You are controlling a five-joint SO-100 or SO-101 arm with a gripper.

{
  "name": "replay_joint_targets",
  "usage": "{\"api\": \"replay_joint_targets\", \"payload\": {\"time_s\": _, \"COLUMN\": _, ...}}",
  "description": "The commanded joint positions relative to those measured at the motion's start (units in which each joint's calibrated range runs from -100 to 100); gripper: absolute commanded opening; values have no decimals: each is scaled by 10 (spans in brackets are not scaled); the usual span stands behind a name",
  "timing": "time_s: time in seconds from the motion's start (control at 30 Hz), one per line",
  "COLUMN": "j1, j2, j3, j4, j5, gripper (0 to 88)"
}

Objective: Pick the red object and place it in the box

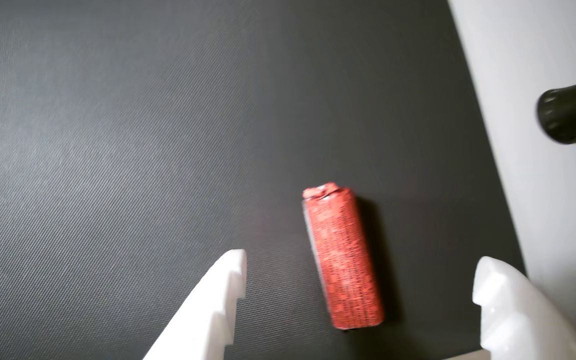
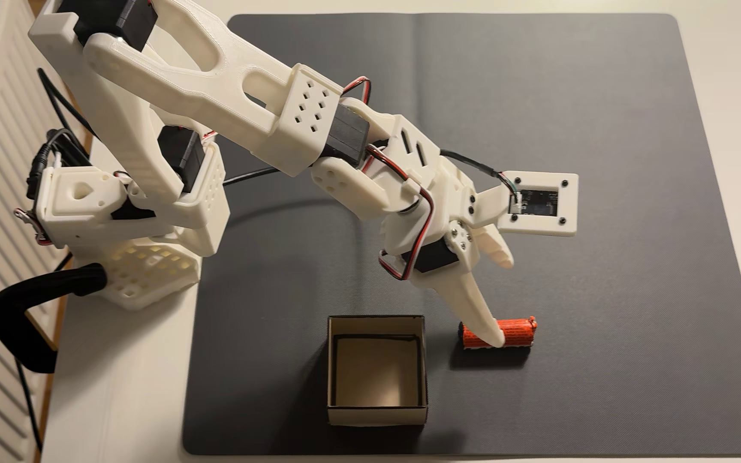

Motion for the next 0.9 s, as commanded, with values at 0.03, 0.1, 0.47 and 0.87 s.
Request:
{"api": "replay_joint_targets", "payload": {"time_s": 0.03, "j1": 32, "j2": 2, "j3": -24, "j4": -8, "j5": 26, "gripper": 337}}
{"api": "replay_joint_targets", "payload": {"time_s": 0.1, "j1": 45, "j2": 3, "j3": -23, "j4": -4, "j5": 41, "gripper": 334}}
{"api": "replay_joint_targets", "payload": {"time_s": 0.47, "j1": 56, "j2": 94, "j3": -29, "j4": -23, "j5": 49, "gripper": 340}}
{"api": "replay_joint_targets", "payload": {"time_s": 0.87, "j1": 33, "j2": 180, "j3": -33, "j4": -129, "j5": 27, "gripper": 332}}
